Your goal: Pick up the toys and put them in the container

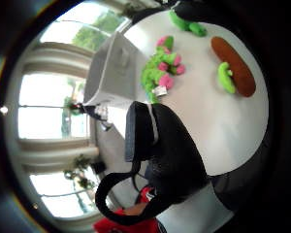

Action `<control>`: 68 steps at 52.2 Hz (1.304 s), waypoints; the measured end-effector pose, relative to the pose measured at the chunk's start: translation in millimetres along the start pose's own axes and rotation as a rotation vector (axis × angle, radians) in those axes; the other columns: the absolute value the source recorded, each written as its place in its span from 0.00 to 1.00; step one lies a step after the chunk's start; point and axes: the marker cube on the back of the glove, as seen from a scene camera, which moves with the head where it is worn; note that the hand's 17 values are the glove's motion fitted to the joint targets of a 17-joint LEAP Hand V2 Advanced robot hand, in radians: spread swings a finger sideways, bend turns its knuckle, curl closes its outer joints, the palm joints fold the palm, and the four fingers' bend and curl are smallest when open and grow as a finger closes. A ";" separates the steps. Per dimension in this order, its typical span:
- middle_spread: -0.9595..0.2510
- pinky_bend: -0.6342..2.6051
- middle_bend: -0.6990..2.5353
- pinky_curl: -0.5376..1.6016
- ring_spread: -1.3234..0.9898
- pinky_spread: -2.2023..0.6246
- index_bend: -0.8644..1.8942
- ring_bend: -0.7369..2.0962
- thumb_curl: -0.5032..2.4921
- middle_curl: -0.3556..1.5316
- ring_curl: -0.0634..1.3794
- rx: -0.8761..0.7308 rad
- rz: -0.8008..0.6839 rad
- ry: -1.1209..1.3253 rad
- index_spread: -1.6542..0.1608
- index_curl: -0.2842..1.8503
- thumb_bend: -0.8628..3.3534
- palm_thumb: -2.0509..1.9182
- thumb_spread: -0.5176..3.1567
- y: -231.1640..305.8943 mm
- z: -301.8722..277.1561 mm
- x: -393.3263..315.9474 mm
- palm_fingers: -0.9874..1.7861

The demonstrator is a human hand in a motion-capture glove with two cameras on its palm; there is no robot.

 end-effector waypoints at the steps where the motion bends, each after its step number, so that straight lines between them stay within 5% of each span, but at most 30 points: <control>1: 0.73 0.35 0.25 0.30 0.54 0.78 0.36 0.34 0.17 0.20 0.06 0.000 -0.001 0.000 0.83 0.14 0.20 0.51 0.26 -0.4 -0.2 0.1 0.41; 10: 0.68 0.40 0.27 0.35 0.51 0.79 0.37 0.36 0.18 0.22 0.11 0.000 -0.012 -0.003 0.75 0.18 0.20 0.50 0.41 -1.2 -1.7 -2.8 0.38; 23: 0.66 0.42 0.27 0.37 0.50 0.79 0.38 0.38 0.20 0.26 0.14 0.011 -0.002 0.001 0.72 0.21 0.20 0.50 0.48 -3.0 -2.1 -0.3 0.36; 50: 0.65 0.43 0.27 0.40 0.49 0.79 0.38 0.39 0.22 0.31 0.19 -0.024 0.096 -0.004 0.71 0.26 0.19 0.50 0.48 -71.1 0.9 66.1 0.34; 68: 0.67 0.55 0.26 0.44 0.51 0.81 0.34 0.37 0.25 0.32 0.20 -0.160 0.216 0.090 0.71 0.23 0.20 0.52 0.45 -131.2 53.9 113.2 0.32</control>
